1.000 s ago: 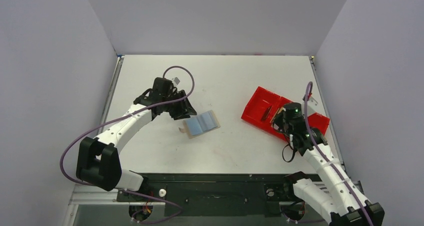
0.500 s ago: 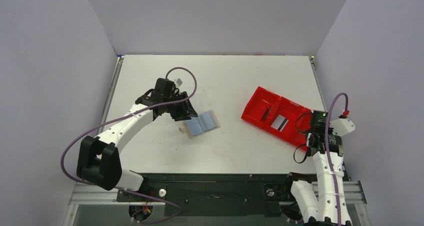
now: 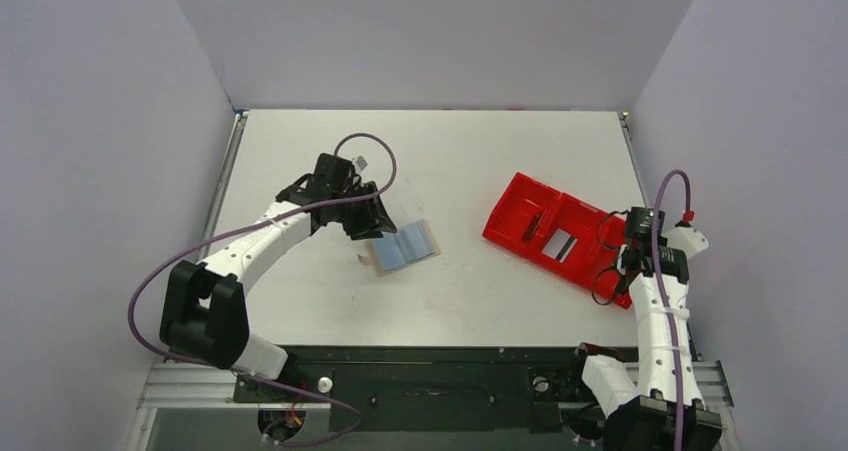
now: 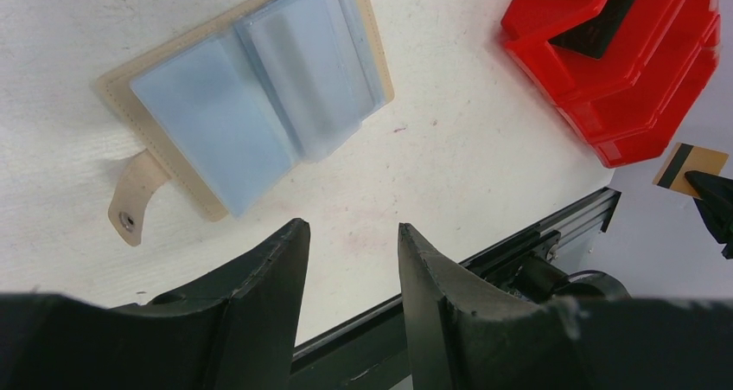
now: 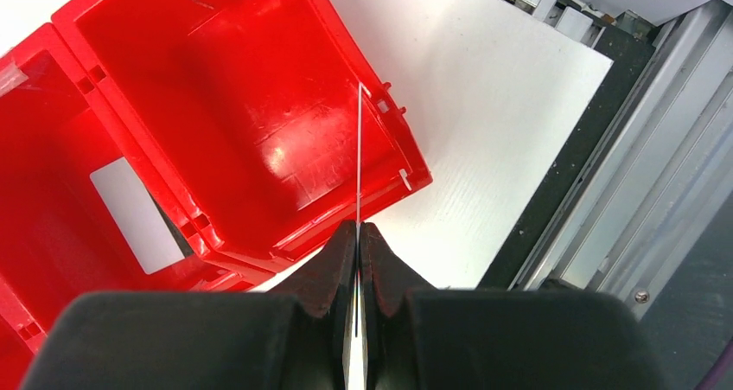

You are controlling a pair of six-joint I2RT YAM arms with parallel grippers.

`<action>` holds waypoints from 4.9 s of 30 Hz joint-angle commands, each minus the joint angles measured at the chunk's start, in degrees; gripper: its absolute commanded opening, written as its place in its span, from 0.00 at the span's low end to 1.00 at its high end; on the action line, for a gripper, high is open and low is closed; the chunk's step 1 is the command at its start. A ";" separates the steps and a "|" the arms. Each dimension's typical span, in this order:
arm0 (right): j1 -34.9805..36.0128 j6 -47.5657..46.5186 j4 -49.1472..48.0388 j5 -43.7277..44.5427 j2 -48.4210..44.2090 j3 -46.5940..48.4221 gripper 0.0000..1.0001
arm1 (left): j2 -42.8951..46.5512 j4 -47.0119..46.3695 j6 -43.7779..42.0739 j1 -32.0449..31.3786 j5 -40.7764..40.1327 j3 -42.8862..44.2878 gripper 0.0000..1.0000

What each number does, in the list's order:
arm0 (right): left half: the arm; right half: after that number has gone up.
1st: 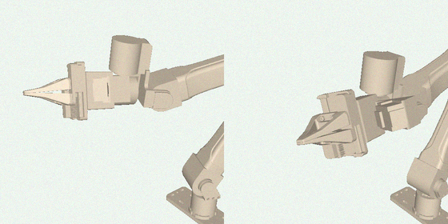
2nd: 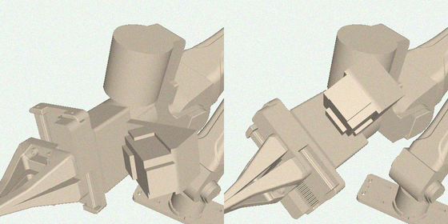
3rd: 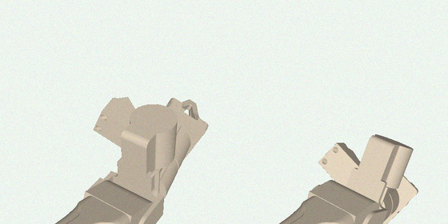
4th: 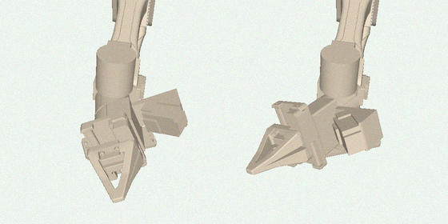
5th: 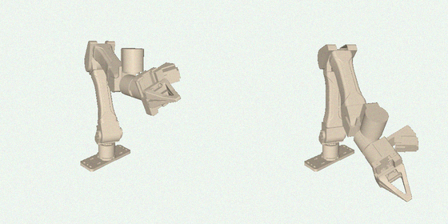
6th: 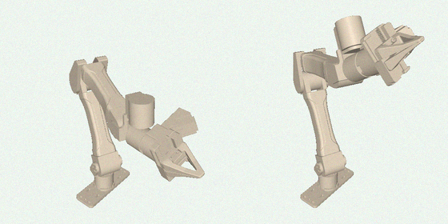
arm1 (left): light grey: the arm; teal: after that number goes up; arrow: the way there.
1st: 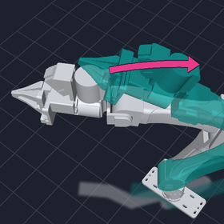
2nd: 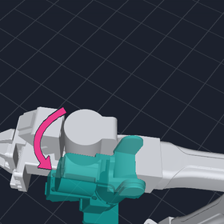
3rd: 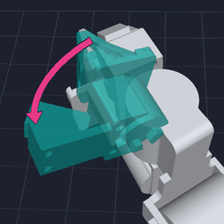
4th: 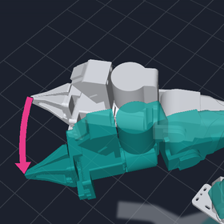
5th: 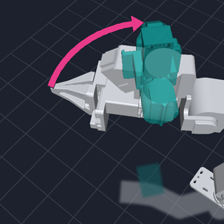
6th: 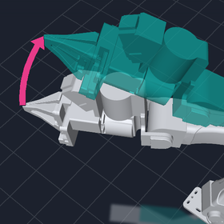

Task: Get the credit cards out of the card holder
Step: Place the credit card in the storage box, then remove the credit card from the card holder.

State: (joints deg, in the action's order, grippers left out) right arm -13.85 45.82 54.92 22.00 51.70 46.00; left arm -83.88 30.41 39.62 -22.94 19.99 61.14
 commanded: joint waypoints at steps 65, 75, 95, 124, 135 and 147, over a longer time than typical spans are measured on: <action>25.47 -0.85 -7.23 4.04 19.50 19.54 0.66 | -12.08 4.20 -2.17 -0.79 -1.98 13.62 0.40; 43.99 -1.18 -18.58 3.10 25.01 21.79 0.65 | -7.01 0.17 0.29 -0.79 -7.25 4.73 0.40; 49.51 -2.23 -28.89 -5.53 35.78 22.49 0.64 | -12.68 -7.83 5.43 -3.34 -12.32 1.54 0.39; 49.98 -2.85 -30.47 -9.51 42.71 24.92 0.61 | -21.08 -8.71 4.32 -3.97 -17.83 1.13 0.38; 50.27 -2.93 -30.75 -9.70 42.98 24.66 0.61 | -23.16 -9.17 4.57 -4.04 -19.33 0.13 0.36; 53.18 -4.46 -32.90 -13.44 44.42 25.45 0.53 | -24.28 -7.38 4.50 -4.00 -21.63 -0.34 0.25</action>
State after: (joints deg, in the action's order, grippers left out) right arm 37.63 42.52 25.10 10.87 94.54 68.82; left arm -103.39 23.03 44.66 -26.70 4.19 62.41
